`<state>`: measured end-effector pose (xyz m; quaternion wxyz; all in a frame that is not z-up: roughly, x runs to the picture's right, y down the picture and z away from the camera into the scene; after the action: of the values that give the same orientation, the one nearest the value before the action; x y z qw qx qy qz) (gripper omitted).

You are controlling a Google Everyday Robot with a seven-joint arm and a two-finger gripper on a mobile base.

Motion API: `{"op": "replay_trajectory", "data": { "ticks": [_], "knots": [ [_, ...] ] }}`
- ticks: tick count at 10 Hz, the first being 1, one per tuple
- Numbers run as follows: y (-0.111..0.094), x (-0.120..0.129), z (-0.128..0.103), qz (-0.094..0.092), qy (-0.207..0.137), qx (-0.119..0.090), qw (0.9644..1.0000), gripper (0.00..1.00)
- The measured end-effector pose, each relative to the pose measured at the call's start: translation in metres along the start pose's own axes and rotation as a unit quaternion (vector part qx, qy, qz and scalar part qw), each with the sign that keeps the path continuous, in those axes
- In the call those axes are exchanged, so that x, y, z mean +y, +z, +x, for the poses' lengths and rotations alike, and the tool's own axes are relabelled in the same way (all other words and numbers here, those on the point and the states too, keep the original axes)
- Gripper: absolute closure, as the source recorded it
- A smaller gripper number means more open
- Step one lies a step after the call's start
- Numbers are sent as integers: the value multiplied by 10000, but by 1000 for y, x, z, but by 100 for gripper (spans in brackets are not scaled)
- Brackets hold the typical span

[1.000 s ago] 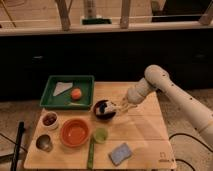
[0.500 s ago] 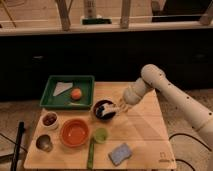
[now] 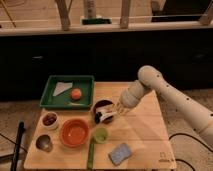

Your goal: Place brush in plastic cup

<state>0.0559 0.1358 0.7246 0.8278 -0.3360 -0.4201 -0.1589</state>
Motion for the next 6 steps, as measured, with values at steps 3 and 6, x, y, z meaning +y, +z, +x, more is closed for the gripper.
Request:
{"op": "replay_trajectory", "data": {
  "ticks": [3,6],
  "knots": [
    [18,6,-25,-157,-232,119,9995,100],
    [26,12,-38,-270,-373,88,9989,100]
  ]
}}
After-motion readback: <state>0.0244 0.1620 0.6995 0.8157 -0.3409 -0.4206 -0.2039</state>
